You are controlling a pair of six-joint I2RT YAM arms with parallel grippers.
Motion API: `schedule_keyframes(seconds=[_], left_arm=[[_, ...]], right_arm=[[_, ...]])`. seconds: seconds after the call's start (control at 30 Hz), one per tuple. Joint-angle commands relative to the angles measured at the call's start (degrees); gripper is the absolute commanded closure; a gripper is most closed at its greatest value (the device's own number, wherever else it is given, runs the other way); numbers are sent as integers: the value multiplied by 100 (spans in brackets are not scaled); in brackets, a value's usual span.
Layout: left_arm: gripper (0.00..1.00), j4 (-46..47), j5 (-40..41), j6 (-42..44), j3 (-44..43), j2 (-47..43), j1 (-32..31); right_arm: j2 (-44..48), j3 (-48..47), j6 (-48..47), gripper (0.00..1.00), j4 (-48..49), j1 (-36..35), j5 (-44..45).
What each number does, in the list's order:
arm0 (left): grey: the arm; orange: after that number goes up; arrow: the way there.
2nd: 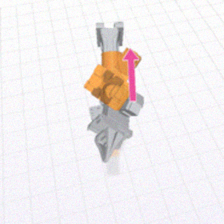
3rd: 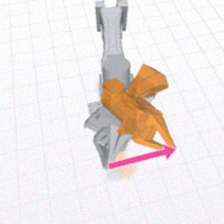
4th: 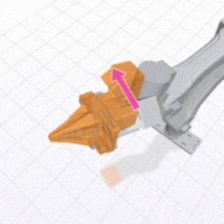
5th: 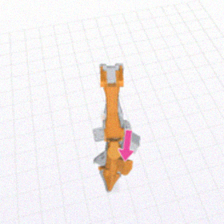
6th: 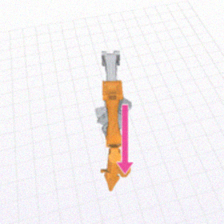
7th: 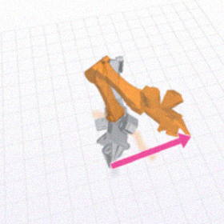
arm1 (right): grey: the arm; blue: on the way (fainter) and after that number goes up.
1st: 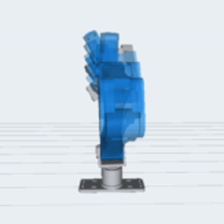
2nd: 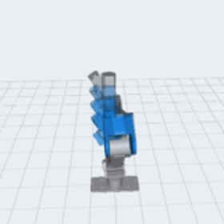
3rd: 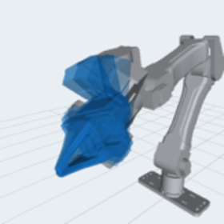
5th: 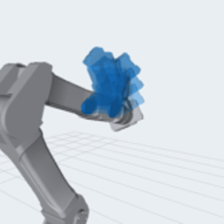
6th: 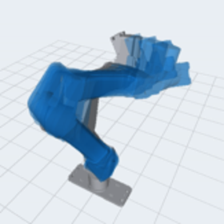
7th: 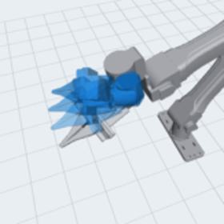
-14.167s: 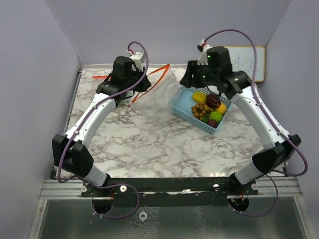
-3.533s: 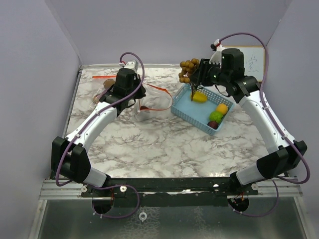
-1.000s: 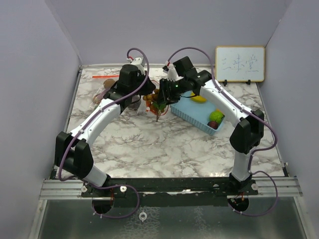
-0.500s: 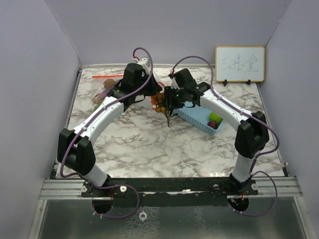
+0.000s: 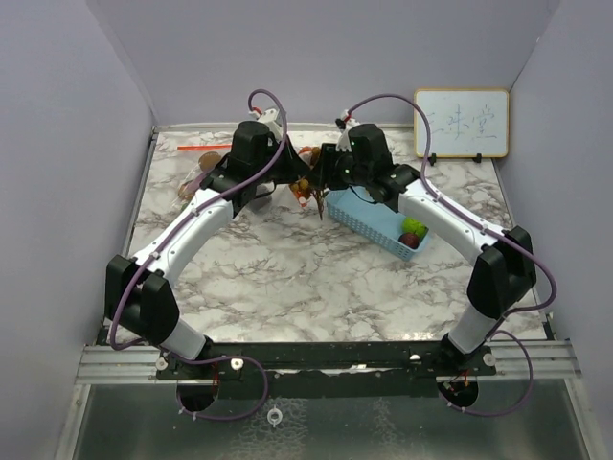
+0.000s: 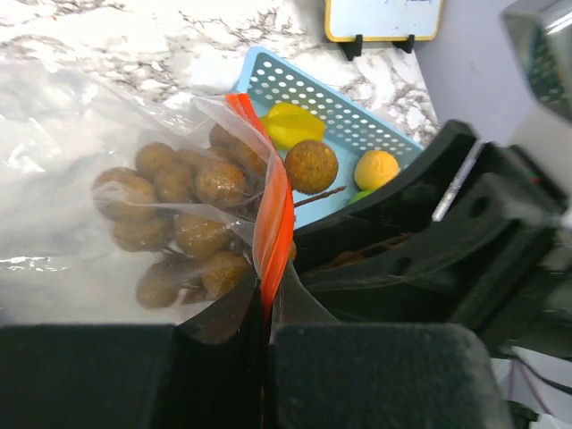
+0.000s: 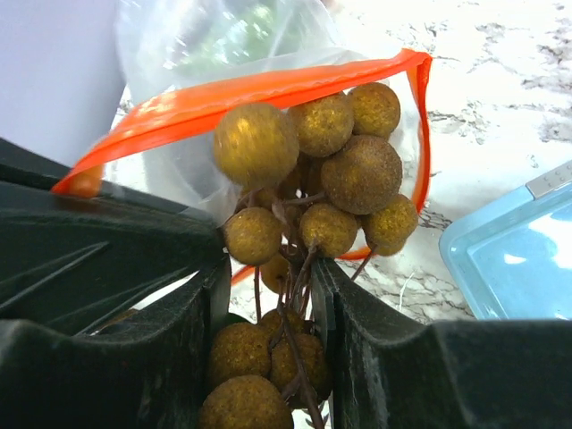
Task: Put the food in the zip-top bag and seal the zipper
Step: Place the fake fruit in the zipper food storage bag.
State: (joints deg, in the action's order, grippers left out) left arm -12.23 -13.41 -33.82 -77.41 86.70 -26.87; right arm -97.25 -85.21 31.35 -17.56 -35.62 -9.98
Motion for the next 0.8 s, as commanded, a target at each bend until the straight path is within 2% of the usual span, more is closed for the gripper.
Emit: schedule_keyframes(seconds=[0.0, 0.17, 0.23, 0.3, 0.43, 0.57, 0.67, 0.77], left_arm=[[100, -220, -760, -587, -266, -83, -196], [100, -70, -1007, -978, -104, -155, -123], [100, 18, -1134, -1112, 90, -156, -1], [100, 184, -1325, -1330, 311, -108, 128], [100, 873, -1809, -1775, 584, 96, 180], [100, 2565, -2436, -3018, 1165, 260, 182], [100, 3496, -2564, -3773, 1714, 332, 183], [100, 3920, -2510, -4261, 2218, 394, 218]], right_arm=[[-148, 175, 140, 68, 862, -23, 182], [-300, -127, -27, 52, 603, -24, 329], [-246, -302, -92, 48, 426, -23, 294], [-65, -447, -140, 49, 136, -24, 422], [449, -733, -407, 58, -643, -19, 670], [696, -1205, -775, 60, -1740, -18, 754], [801, -1355, -1005, 60, -2198, -24, 548], [819, -1073, -1102, 61, -2114, -23, 42]])
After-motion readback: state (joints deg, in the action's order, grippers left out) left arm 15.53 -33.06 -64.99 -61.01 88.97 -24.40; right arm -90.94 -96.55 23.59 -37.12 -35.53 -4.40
